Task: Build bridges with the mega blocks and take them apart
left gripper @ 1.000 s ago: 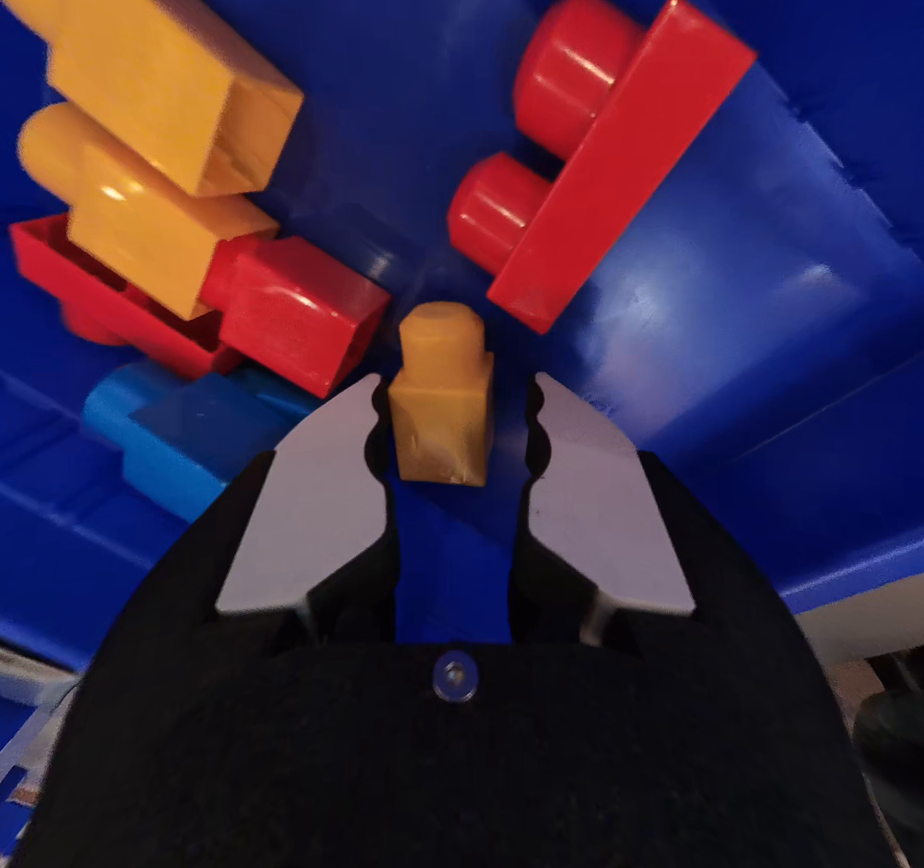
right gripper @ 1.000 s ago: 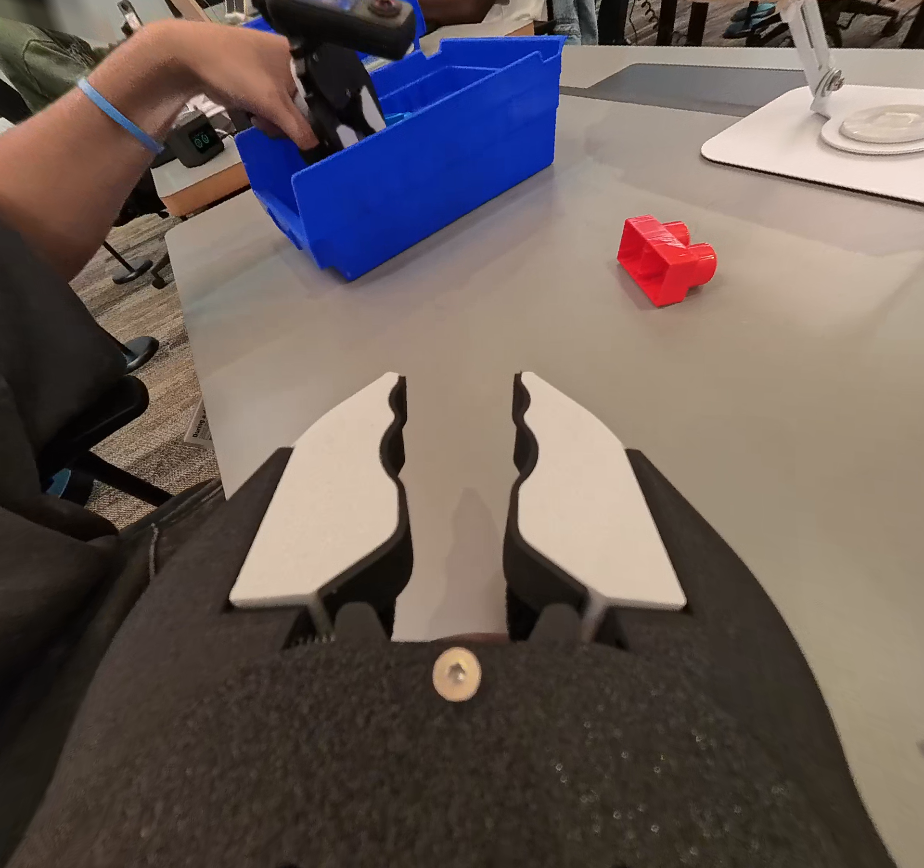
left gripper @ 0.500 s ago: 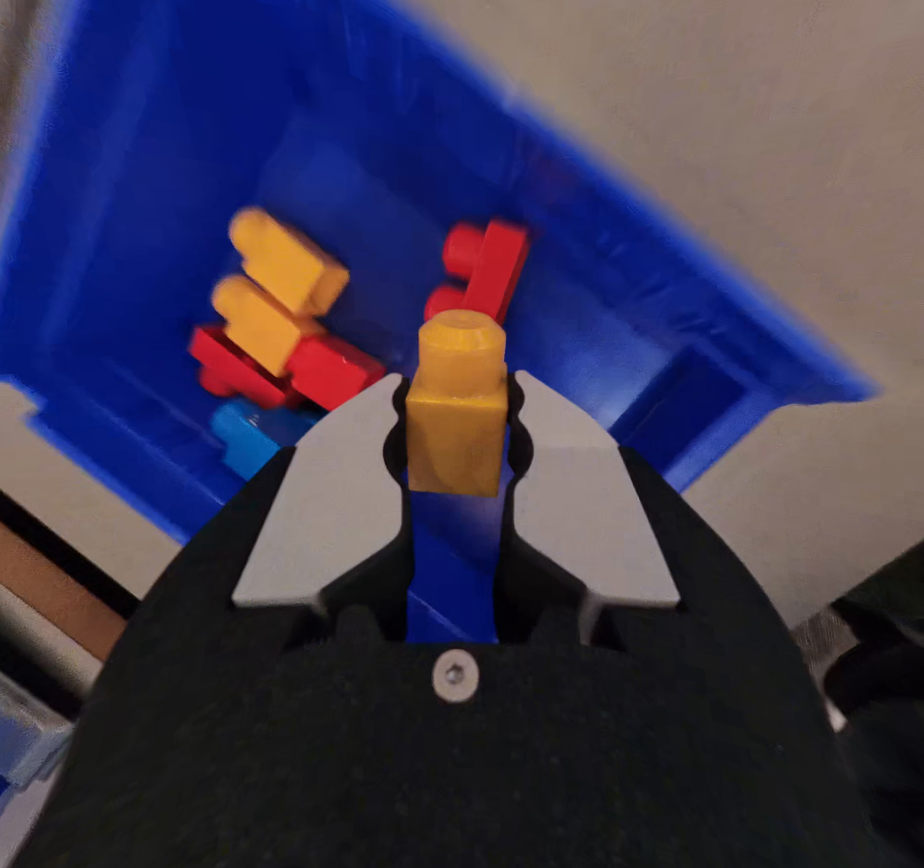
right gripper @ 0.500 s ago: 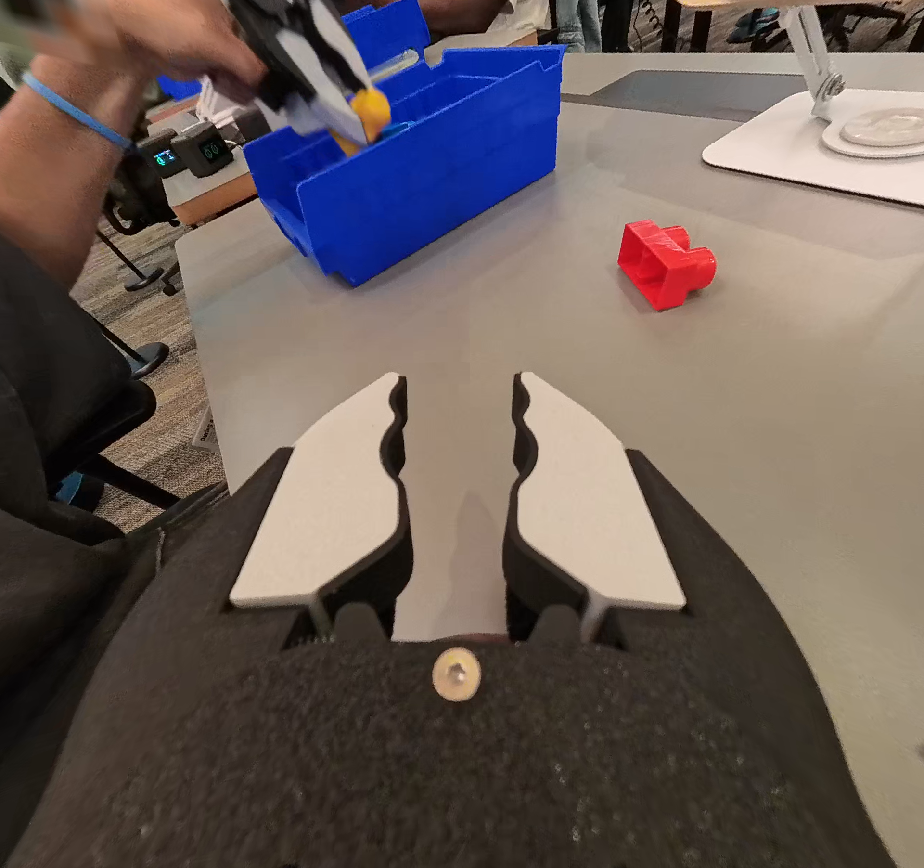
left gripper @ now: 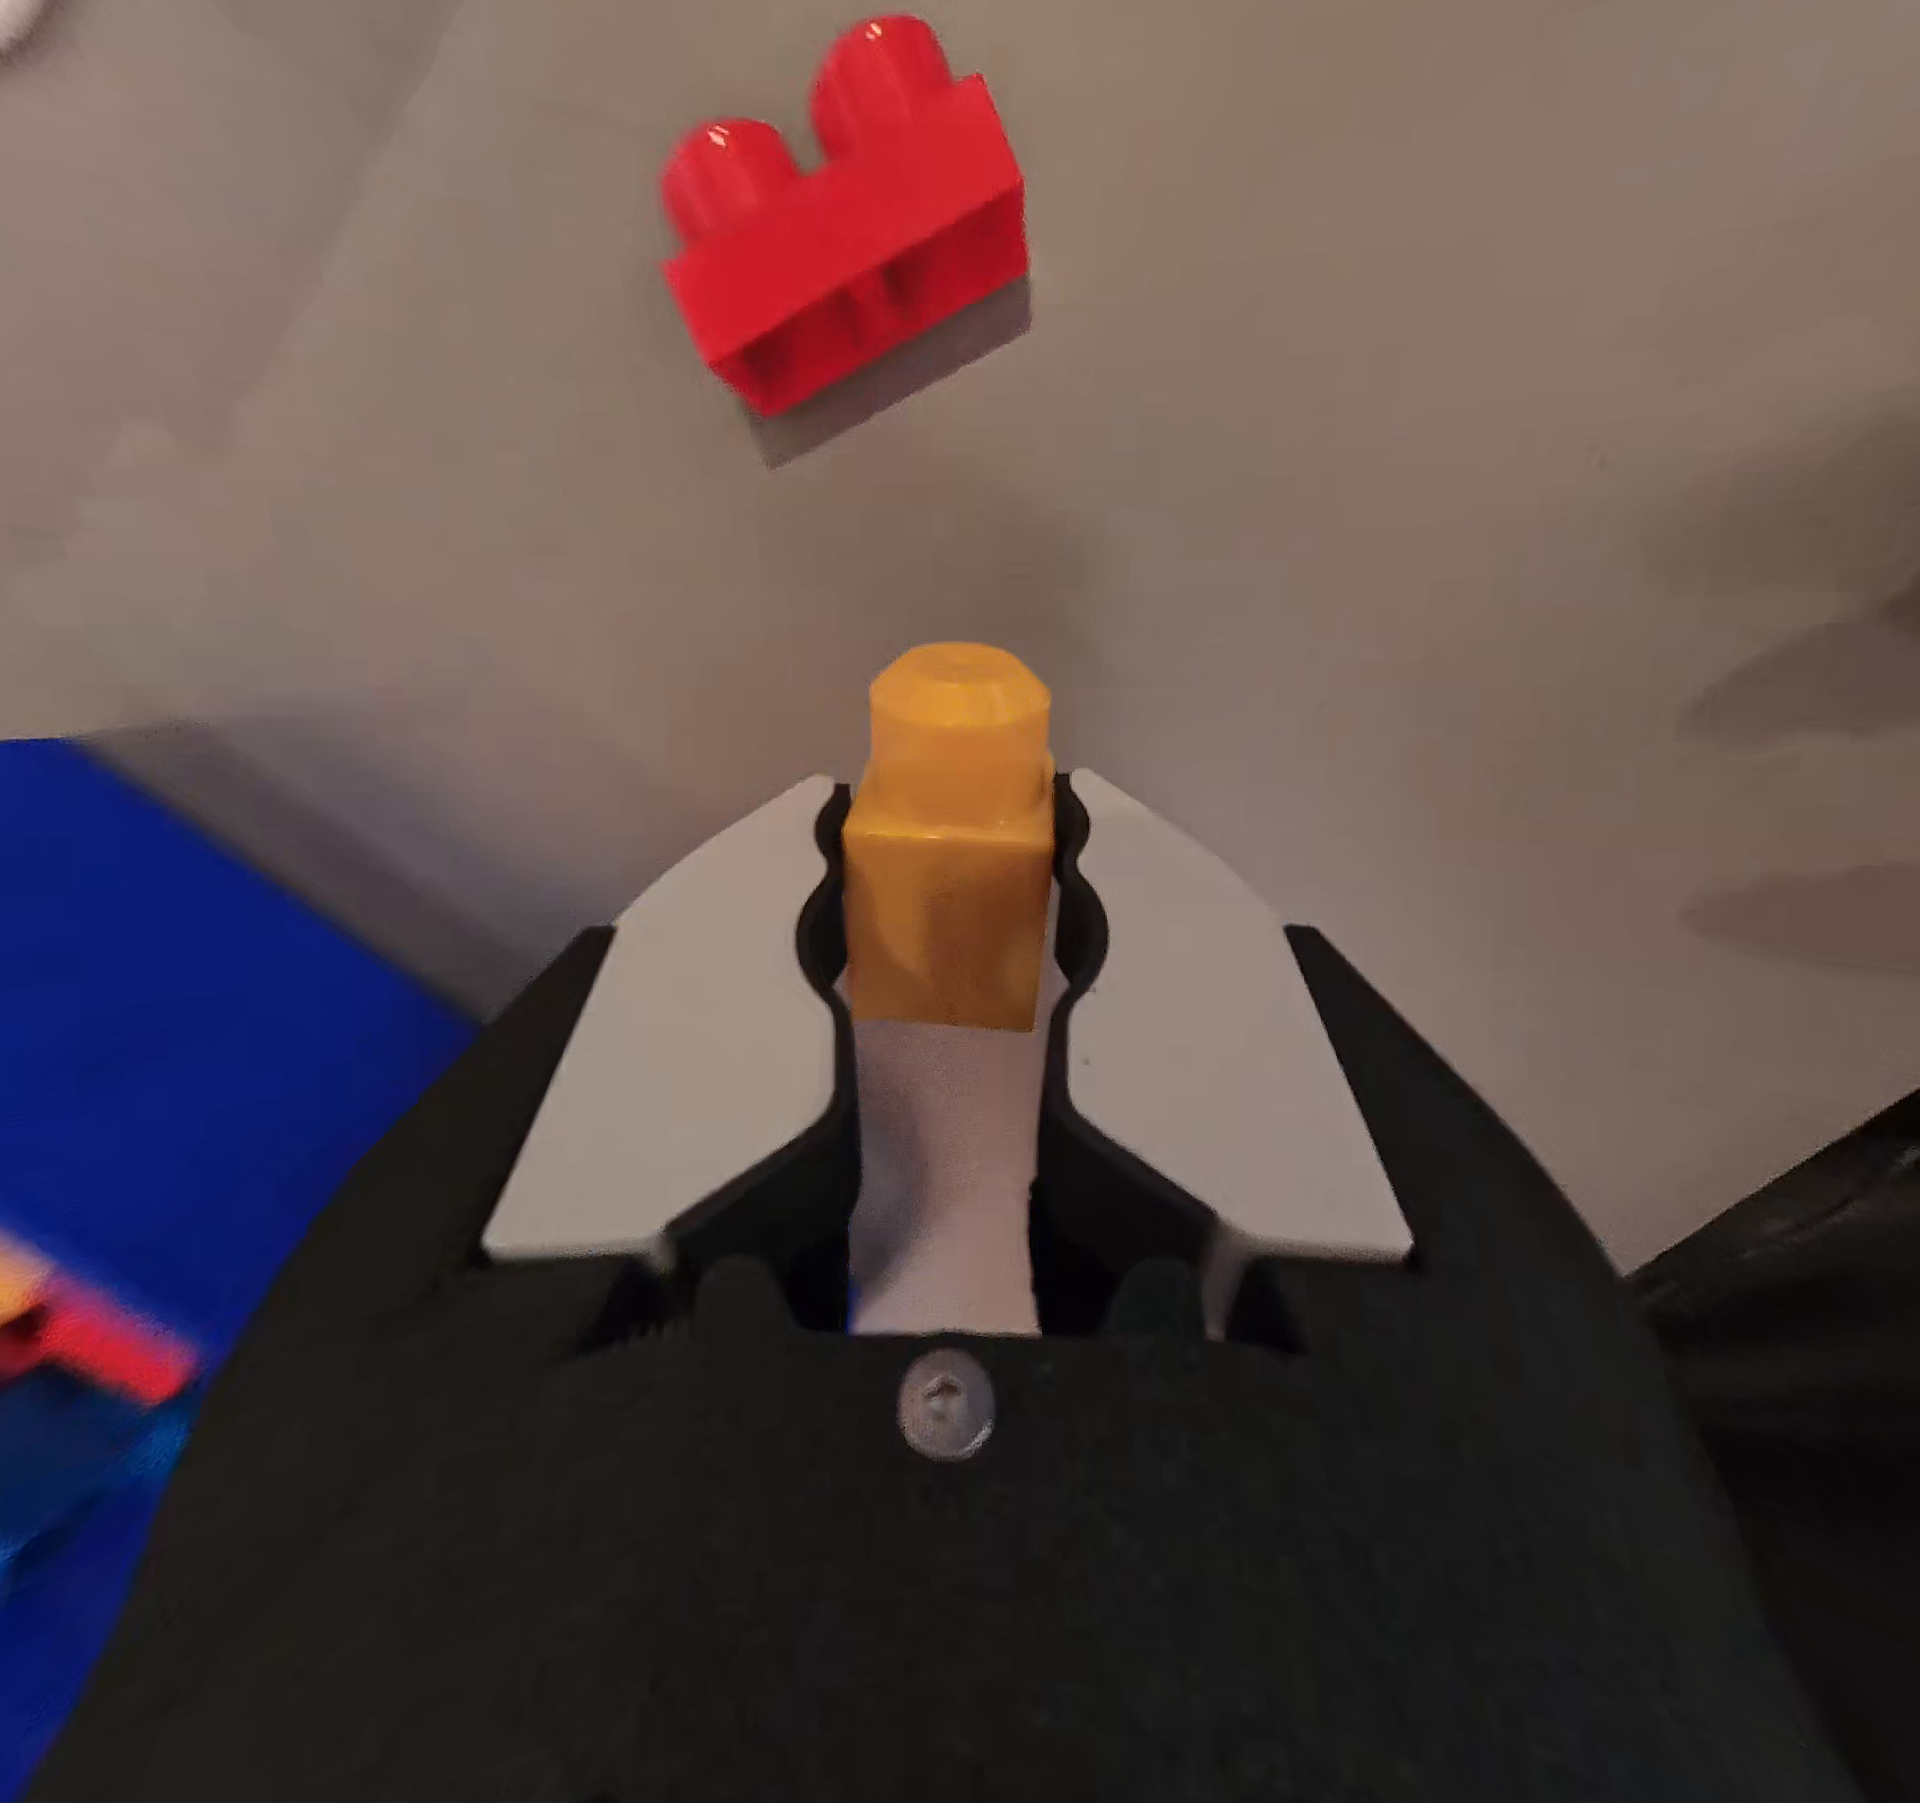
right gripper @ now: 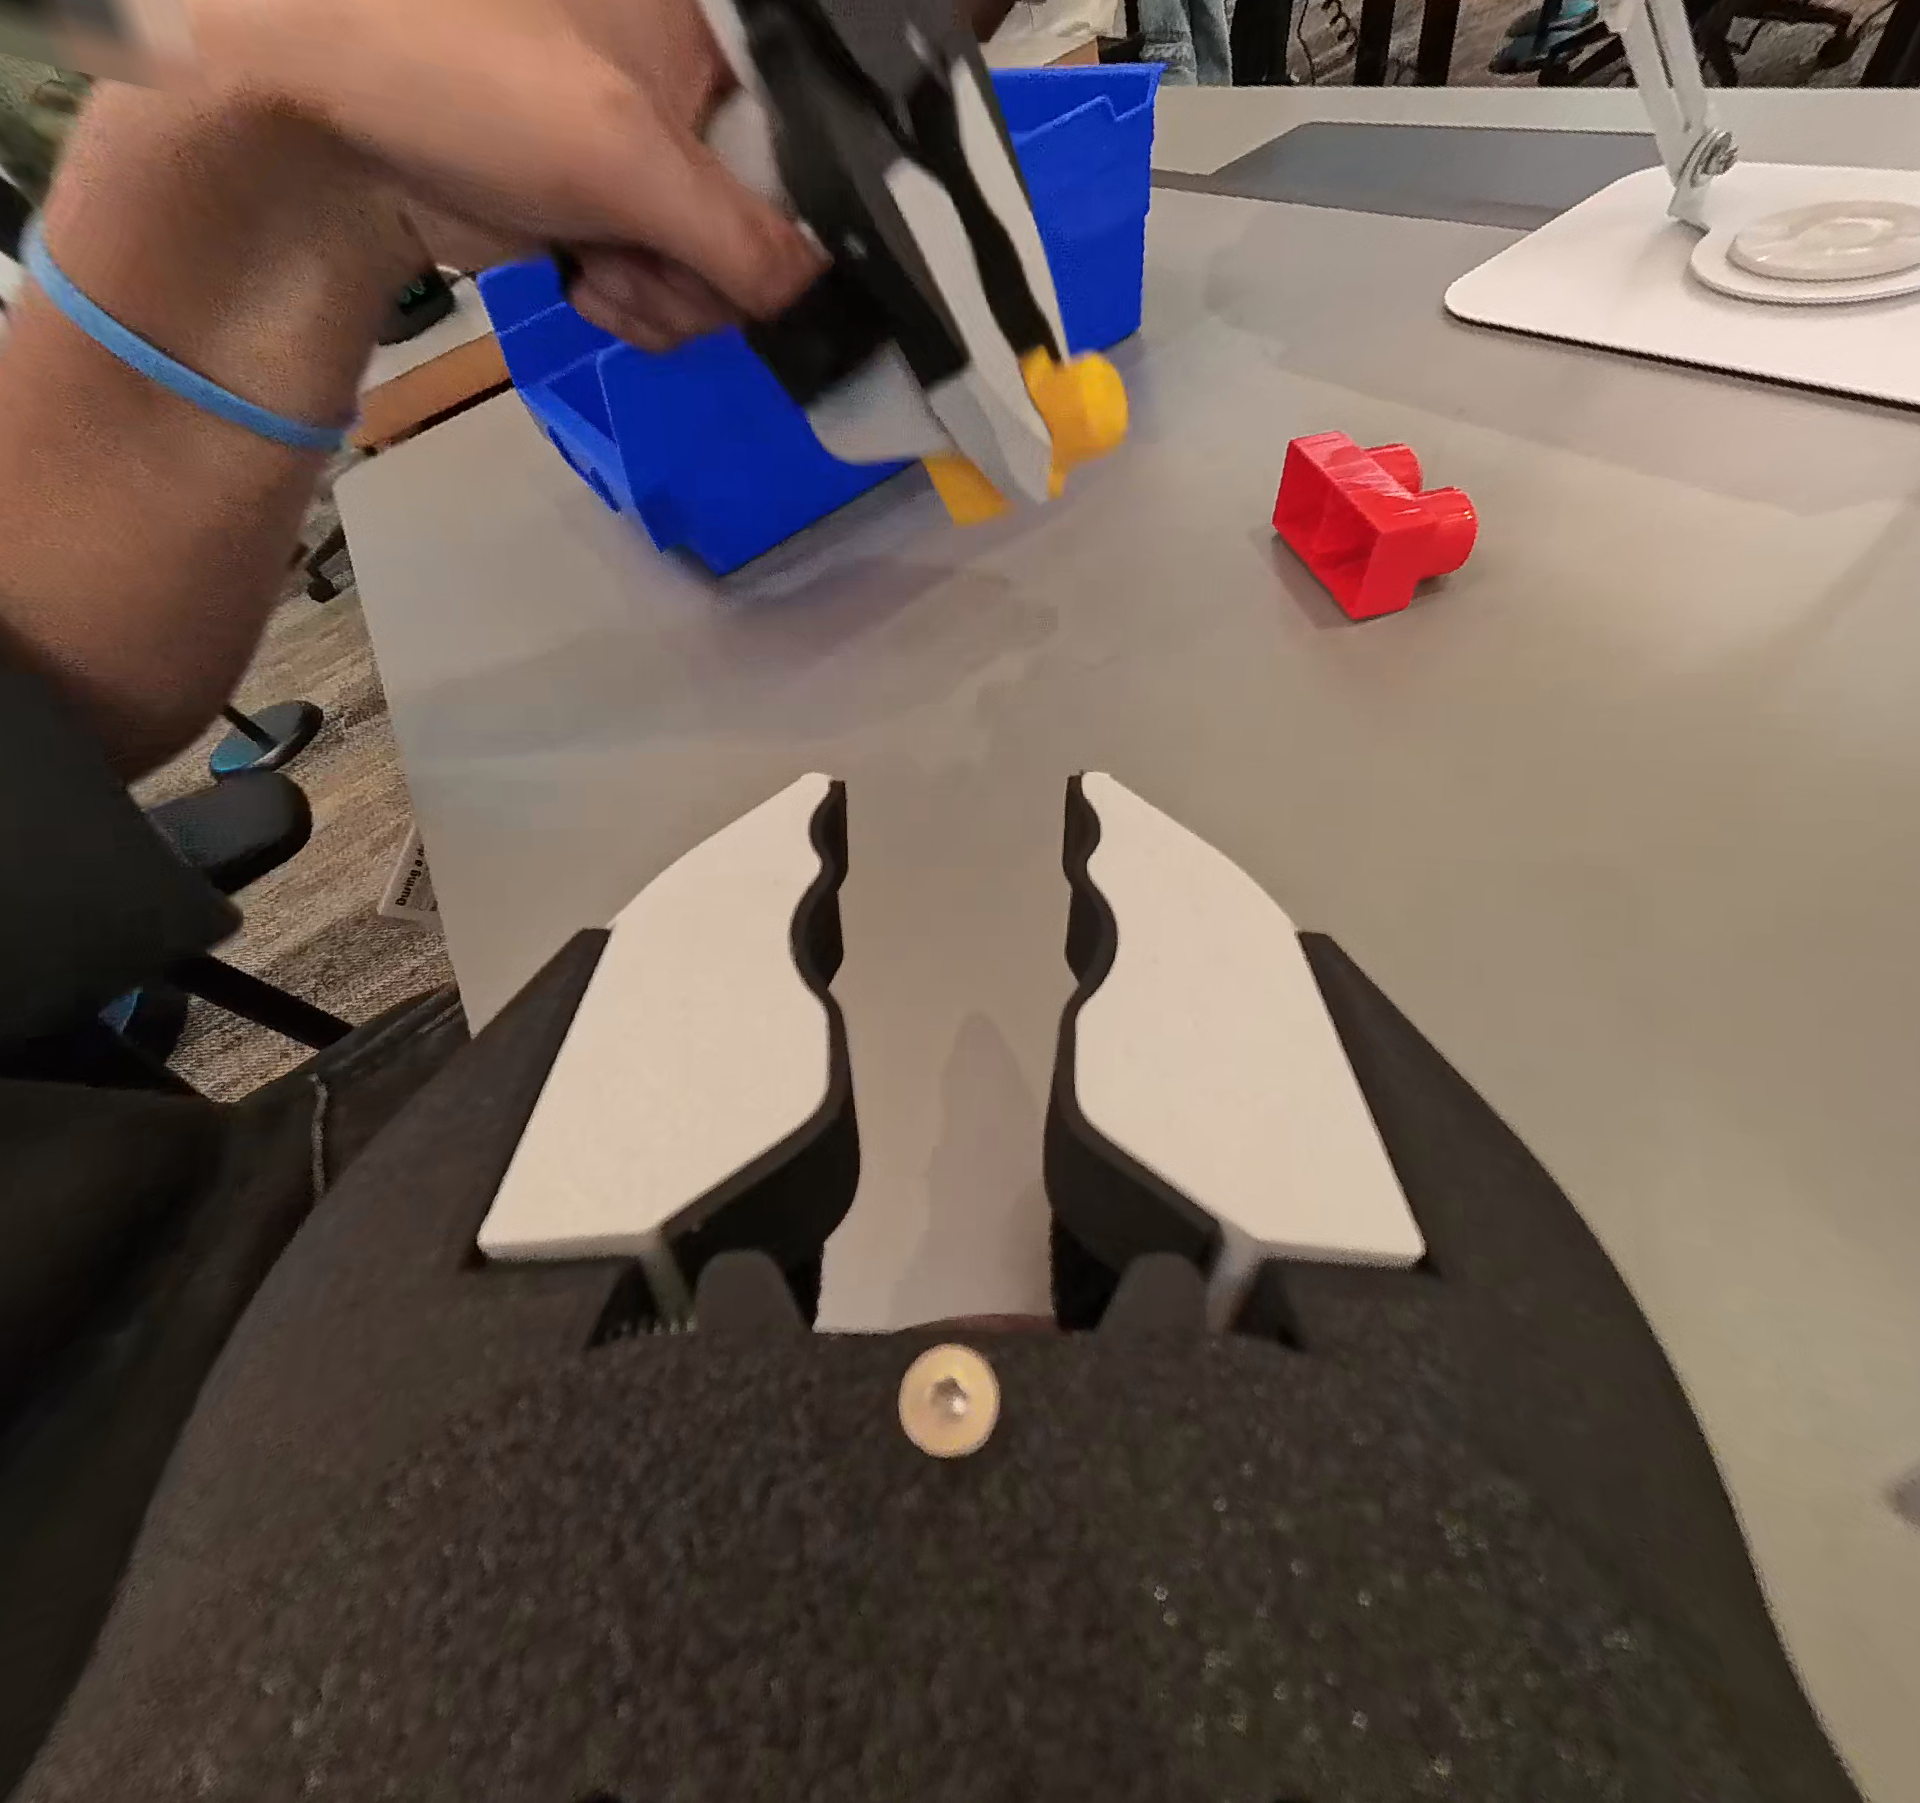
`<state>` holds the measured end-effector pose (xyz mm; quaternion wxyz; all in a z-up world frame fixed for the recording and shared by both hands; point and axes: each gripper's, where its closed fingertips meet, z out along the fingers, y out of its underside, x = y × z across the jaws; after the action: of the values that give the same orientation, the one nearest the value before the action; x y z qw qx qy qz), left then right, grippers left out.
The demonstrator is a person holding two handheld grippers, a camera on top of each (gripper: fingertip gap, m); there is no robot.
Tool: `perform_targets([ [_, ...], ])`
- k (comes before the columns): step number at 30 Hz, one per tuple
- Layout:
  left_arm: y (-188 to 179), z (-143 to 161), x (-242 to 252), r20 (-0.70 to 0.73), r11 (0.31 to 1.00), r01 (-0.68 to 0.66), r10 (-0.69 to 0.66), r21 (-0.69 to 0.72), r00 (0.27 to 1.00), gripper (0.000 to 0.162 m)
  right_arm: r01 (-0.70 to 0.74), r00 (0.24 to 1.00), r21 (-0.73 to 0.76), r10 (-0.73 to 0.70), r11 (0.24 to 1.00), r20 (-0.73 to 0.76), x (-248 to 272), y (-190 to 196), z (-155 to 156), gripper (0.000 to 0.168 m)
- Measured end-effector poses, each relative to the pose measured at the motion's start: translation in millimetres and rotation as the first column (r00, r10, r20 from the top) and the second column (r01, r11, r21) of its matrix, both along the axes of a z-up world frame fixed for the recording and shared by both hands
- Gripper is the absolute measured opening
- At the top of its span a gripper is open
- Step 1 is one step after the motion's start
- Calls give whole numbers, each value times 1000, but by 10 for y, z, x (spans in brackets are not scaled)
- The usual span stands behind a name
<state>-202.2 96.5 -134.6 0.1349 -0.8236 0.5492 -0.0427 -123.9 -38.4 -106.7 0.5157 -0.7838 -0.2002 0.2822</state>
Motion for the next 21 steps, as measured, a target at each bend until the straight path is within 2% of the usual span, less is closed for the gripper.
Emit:
perform_targets([
  [3, -88, -410, 52, -58, 989, -38, 30, -142, 998, 37, 8, 1000, 4, -8, 1000, 12, 29, -26, -15, 40],
  [5, -70, -577, 21, -96, 988, -61, 47, -145, 994, 36, 7, 1000, 4, -7, 1000, 6, 34, -44, -1, 40],
  [10, -118, -577, -11, -82, 987, -71, 60, -144, 995, 36, 3, 1000, 14, -3, 1000, 22, 19, -91, 21, 40],
  [11, -134, -582, 1, -70, 986, -73, 63, -150, 996, 39, 4, 1000, 15, -4, 1000, 27, 19, -93, 22, 40],
  [12, -162, -568, 26, -45, 984, -70, 63, -163, 997, 51, 5, 1000, 16, -6, 1000, 28, 18, -96, 25, 40],
  [14, -181, -428, 67, 37, 989, -60, 66, -137, 997, 59, 5, 1000, 14, -6, 1000, 27, 15, -107, 28, 40],
  [16, -204, -156, 23, 129, 998, -49, 55, -49, 990, 69, 9, 999, 14, -9, 1000, 31, 20, -117, 22, 40],
  [19, -356, 330, -266, 264, 995, -79, 58, 69, 963, 69, 14, 999, 16, -15, 1000, 38, 33, -129, 23, 40],
  [21, -416, 595, -645, 335, 969, -178, 113, 170, 935, 68, 18, 999, 17, -19, 1000, 40, 40, -131, 22, 40],
])
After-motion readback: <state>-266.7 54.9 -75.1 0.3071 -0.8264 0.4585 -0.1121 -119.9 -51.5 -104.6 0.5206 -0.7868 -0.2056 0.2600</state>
